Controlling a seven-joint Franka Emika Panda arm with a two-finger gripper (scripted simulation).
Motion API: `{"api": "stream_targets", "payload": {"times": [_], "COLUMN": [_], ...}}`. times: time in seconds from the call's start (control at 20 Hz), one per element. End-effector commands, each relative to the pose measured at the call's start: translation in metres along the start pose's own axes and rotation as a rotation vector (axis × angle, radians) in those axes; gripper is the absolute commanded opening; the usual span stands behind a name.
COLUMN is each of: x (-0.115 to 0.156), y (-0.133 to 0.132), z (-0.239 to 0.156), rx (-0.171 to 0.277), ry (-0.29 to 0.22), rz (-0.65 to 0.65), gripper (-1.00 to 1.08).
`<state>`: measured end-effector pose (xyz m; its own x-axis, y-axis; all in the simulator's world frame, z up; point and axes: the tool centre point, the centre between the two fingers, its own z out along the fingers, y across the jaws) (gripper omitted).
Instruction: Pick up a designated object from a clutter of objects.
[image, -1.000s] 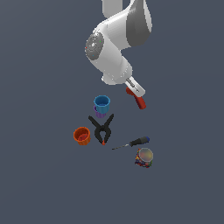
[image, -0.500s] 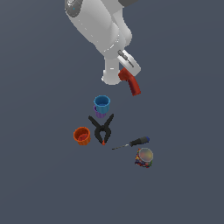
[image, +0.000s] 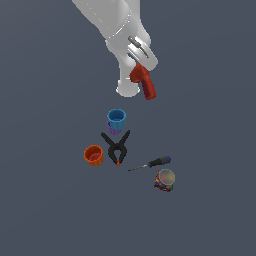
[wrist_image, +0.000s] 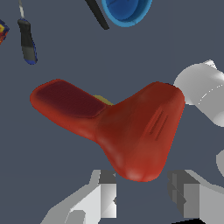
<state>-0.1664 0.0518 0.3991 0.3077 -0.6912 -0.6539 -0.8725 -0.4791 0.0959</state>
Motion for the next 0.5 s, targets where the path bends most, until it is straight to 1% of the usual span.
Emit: {"api": "stream_targets", "payload": {"times": [0.0, 0.25, 0.45], "x": [-0.0031, -0.0021, -0.0011], "y": [0.0016, 0.0018, 0.0033], "z": [-0.0053, -0.0052, -0.0136], "rx": [0.001, 0.000, 0.000], "ry": [0.000, -0.001, 0.000], "rz": [-0.002, -0.001, 0.000], "gripper": [-1.00, -1.00, -1.00]}}
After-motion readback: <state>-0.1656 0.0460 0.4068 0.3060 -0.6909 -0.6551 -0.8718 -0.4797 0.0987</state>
